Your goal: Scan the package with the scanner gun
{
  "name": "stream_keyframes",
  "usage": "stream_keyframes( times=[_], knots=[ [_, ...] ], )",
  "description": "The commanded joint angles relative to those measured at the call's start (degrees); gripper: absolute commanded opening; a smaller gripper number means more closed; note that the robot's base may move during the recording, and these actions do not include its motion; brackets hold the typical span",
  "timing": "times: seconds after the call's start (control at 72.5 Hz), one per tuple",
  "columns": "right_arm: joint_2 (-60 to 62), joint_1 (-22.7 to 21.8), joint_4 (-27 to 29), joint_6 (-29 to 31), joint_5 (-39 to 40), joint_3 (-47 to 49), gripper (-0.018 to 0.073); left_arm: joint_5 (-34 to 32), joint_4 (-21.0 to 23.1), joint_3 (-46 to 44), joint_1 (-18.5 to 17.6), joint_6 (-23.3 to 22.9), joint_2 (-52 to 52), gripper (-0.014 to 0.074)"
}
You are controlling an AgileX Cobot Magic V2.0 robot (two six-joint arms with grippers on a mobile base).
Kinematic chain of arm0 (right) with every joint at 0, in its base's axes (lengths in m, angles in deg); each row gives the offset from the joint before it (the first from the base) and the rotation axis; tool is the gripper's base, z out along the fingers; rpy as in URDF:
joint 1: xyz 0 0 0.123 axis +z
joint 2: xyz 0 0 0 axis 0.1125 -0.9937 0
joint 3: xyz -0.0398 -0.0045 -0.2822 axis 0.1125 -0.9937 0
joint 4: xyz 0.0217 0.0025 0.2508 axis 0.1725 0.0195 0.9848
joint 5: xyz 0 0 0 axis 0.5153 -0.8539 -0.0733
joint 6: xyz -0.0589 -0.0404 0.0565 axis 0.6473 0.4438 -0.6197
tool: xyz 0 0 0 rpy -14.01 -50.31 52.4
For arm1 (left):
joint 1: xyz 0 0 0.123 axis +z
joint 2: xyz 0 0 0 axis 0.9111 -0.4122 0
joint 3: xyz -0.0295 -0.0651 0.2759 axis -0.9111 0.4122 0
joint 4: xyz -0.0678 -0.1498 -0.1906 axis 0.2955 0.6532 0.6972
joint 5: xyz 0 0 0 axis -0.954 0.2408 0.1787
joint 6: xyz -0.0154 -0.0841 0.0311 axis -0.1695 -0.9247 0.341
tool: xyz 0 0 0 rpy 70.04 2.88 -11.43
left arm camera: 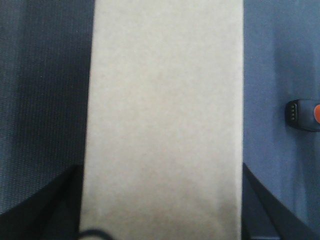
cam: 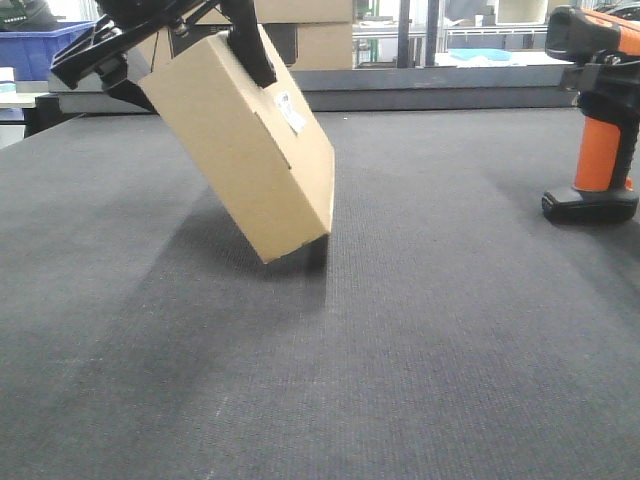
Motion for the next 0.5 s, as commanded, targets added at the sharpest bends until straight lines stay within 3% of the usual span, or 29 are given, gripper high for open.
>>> stream_keyframes(
  times=[0.0,0.248,0.483],
  knots=[
    [1.3,-0.1,-0.6,0.4,0.2,0.3,0.0561,-0.7,0.2,-0.1,-0.4,-0.1,0.1,-0.0111],
    [3.6,-0.1,-2.6,0.4,-5.5,0.3,0.0561,-0.7,0.2,-0.1,-0.4,-0.1,0.1,-0.0111],
    [6.9,-0.1,-4.3,0.4,-5.5,-2.8,0.0561,-1.3,-1.2,-0.1,-0.4,-0.1,0.1,-0.0111]
  ],
)
